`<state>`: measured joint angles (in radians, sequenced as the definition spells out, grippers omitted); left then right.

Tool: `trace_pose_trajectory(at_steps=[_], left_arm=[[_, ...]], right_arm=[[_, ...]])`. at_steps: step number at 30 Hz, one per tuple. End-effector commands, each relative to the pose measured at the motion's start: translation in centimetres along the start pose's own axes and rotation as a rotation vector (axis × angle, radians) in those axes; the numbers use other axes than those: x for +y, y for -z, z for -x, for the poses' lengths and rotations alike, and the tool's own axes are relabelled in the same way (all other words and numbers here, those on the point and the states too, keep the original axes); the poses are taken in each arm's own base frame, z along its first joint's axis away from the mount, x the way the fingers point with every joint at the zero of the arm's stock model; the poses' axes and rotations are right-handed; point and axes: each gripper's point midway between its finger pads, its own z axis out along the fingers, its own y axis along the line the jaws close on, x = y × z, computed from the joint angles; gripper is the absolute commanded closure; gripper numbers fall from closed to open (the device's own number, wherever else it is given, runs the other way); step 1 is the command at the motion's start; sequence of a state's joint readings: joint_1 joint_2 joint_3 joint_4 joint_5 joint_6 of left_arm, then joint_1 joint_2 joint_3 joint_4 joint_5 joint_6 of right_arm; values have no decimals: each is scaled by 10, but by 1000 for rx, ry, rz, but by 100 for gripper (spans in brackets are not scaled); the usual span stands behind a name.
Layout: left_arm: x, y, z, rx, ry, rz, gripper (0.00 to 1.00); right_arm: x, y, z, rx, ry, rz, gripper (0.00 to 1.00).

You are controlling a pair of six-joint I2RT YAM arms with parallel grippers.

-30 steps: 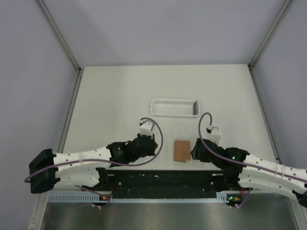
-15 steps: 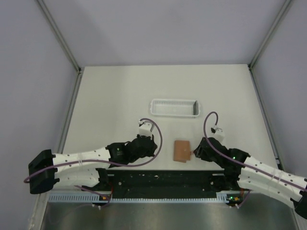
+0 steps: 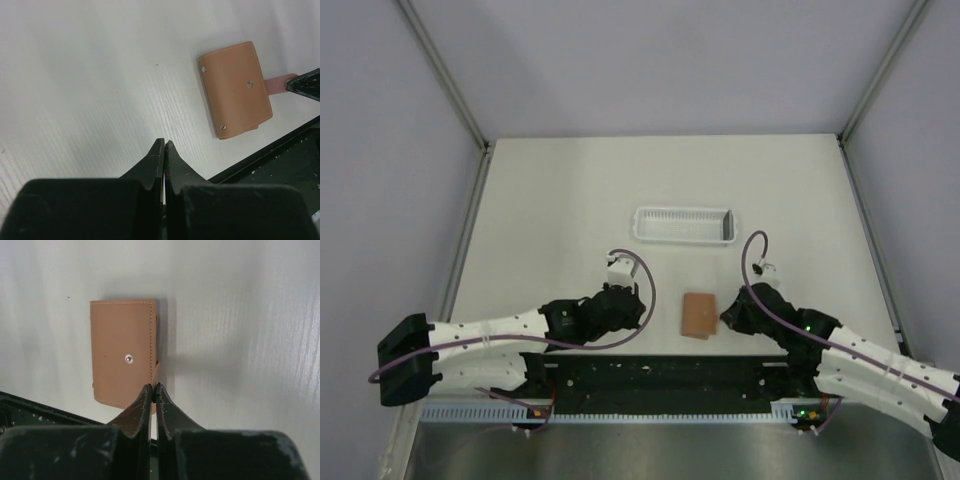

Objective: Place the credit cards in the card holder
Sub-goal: Turn over the card holder at the center of the board, then close the card holder at the center of the board.

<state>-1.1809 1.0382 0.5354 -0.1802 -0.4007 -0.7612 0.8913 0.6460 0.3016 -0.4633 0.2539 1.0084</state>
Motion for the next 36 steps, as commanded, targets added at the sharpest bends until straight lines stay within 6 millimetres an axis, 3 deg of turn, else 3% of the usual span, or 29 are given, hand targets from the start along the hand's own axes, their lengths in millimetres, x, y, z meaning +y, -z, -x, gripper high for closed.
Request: trace_pose_trajectory(at_steps=[1,11,17,22,24,26,30,36], left_arm=[[-3,3,5,-29,23,-19,100],[-6,-2,7,-35,7,-22,100],[-23,-7,22,-66,-25,-57,100],[-56,-15,42,-86,-72,-136,100],[-78,-20,54,-121,-72,-203,100],[-91,-30,52,-117,-88,-244,100],[-100,-59,30,-25,-113,-238,100],[-103,-75,6,53,-101,-245,100]], right_arm=[[37,22,30,-55,29,105,100],[55,34,35,-49,45,184,100],[48,39,33,-58,42,189,100],[40,33,25,-34,36,165,100],[36,30,21,-22,40,149,100],[33,28,19,-21,35,144,100],[28,25,15,-16,28,135,100],[22,23,10,-15,11,135,100]])
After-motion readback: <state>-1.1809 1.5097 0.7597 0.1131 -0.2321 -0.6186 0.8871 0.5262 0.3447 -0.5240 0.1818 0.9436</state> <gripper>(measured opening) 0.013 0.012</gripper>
